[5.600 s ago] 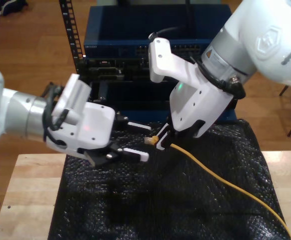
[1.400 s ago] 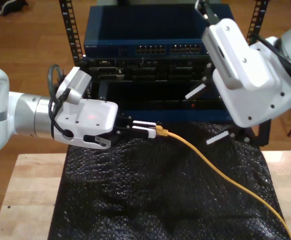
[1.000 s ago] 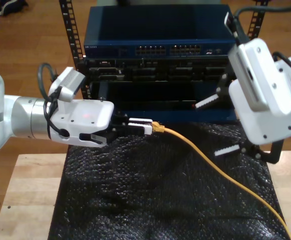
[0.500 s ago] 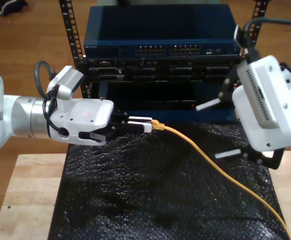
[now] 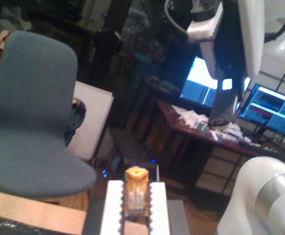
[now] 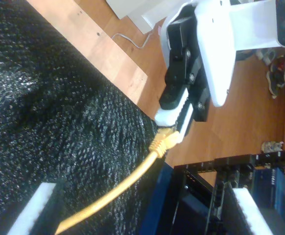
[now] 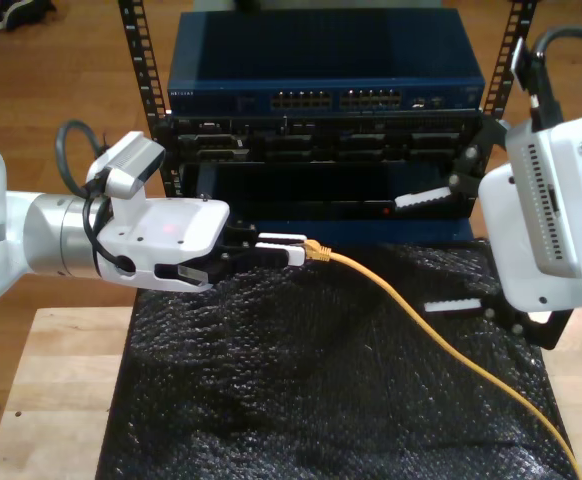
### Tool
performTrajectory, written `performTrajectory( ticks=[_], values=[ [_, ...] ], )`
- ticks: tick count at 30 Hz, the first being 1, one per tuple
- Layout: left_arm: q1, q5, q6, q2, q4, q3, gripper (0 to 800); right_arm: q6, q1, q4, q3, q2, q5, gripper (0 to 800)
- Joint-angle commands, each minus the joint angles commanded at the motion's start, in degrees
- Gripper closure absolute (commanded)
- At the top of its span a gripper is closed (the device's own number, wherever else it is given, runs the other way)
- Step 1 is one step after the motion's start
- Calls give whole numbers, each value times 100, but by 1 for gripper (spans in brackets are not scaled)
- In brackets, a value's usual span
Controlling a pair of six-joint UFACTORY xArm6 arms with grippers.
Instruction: Grab the cable and plug it in
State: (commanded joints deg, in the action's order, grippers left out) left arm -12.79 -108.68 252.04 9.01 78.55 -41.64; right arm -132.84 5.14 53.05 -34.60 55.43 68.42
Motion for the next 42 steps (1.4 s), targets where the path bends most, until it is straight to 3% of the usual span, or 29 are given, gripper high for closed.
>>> performTrajectory(
  ticks=[5, 10, 15, 38, 42],
  values=[
    [0, -325, 35, -273, 158, 0, 778, 0, 35, 9, 18, -88, -176, 43],
    [9, -563, 44, -457, 211, 9, 777, -44, 70, 519, 0, -325, -343, 62],
    [9, -633, 70, -492, 211, 0, 776, -35, 220, 765, -105, -624, -360, 85],
    [0, -1204, 193, -765, 527, 0, 776, -141, 1398, 721, 290, -809, -1609, 87],
    [0, -1222, 202, -774, 527, 0, 776, -132, 1732, 721, 334, -818, -1987, 130]
  ],
)
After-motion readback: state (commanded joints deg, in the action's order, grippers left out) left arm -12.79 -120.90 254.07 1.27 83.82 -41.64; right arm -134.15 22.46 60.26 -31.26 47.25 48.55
